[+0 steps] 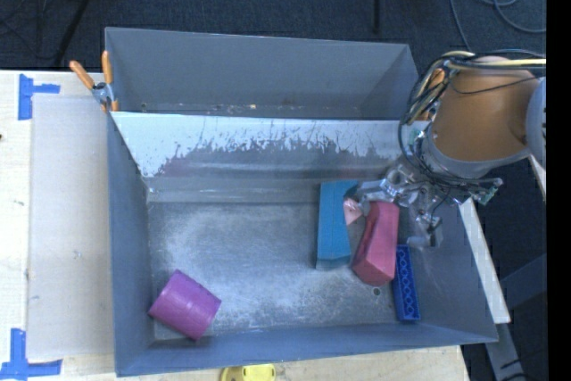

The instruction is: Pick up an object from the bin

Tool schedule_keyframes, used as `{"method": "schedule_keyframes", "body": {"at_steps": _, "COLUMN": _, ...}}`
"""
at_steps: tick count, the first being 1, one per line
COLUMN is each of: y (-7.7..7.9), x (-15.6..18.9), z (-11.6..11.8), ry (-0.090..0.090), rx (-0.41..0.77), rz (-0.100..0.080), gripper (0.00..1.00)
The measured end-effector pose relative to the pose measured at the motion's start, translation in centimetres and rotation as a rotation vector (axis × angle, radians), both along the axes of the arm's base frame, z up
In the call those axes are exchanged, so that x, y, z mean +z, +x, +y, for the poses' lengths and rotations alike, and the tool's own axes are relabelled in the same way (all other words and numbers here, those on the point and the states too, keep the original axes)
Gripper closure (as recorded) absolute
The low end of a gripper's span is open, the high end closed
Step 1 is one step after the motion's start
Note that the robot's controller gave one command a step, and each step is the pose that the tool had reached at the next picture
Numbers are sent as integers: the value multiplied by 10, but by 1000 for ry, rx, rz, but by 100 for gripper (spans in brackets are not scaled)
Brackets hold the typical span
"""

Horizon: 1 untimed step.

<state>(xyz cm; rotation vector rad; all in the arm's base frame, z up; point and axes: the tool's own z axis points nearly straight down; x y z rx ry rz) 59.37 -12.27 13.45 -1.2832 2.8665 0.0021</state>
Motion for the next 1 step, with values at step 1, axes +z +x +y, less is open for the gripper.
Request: {"method": "schedule_keyframes", "body": {"at_steps": 1, "y": 15, "x": -43, "z": 0, "ry": 0, "rx": 28, "rz": 0, "gripper": 0}}
